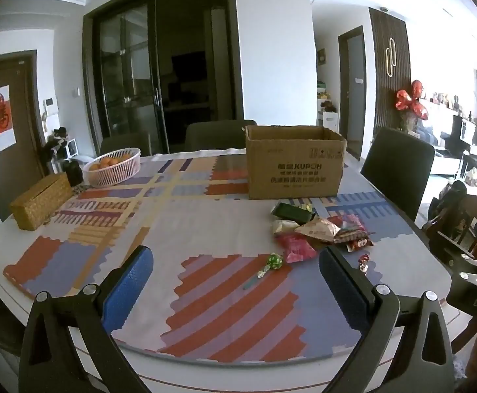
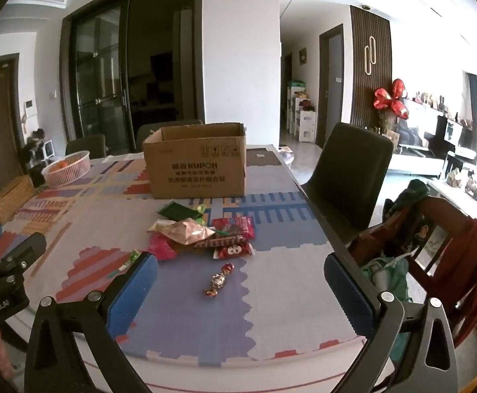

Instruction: Organize snacks

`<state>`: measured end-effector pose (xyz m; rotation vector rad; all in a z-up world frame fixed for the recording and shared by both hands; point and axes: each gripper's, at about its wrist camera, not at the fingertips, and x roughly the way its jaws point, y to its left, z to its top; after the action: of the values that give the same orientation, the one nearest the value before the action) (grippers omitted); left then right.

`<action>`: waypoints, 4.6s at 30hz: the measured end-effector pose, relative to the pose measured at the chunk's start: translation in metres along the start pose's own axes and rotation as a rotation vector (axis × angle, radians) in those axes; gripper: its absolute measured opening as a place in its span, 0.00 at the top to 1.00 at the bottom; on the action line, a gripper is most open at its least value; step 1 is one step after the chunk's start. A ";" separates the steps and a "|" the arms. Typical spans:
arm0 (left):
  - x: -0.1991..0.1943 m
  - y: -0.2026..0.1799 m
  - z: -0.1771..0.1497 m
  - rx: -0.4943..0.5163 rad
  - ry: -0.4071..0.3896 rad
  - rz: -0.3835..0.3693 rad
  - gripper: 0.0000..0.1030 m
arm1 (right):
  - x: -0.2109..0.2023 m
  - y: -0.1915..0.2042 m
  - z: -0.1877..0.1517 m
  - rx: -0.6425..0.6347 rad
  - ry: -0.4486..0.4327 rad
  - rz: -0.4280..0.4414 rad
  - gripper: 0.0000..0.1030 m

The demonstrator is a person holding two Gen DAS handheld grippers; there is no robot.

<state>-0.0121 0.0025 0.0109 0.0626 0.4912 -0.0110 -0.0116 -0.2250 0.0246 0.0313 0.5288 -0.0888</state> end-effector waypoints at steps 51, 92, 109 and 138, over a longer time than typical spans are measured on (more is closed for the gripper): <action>0.000 -0.002 0.000 0.000 0.007 -0.013 0.00 | -0.001 0.002 0.000 -0.003 -0.003 -0.002 0.01; 0.064 -0.016 -0.008 0.112 0.094 -0.056 0.13 | 0.071 0.006 -0.008 0.004 0.176 0.033 0.12; 0.154 -0.033 -0.021 0.187 0.264 -0.141 0.40 | 0.152 0.015 -0.023 -0.002 0.387 0.077 0.40; 0.208 -0.036 -0.030 0.120 0.422 -0.252 0.75 | 0.190 0.023 -0.034 -0.005 0.494 0.143 0.81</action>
<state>0.1561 -0.0306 -0.1153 0.1215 0.9179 -0.2795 0.1372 -0.2148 -0.1005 0.0876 1.0187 0.0634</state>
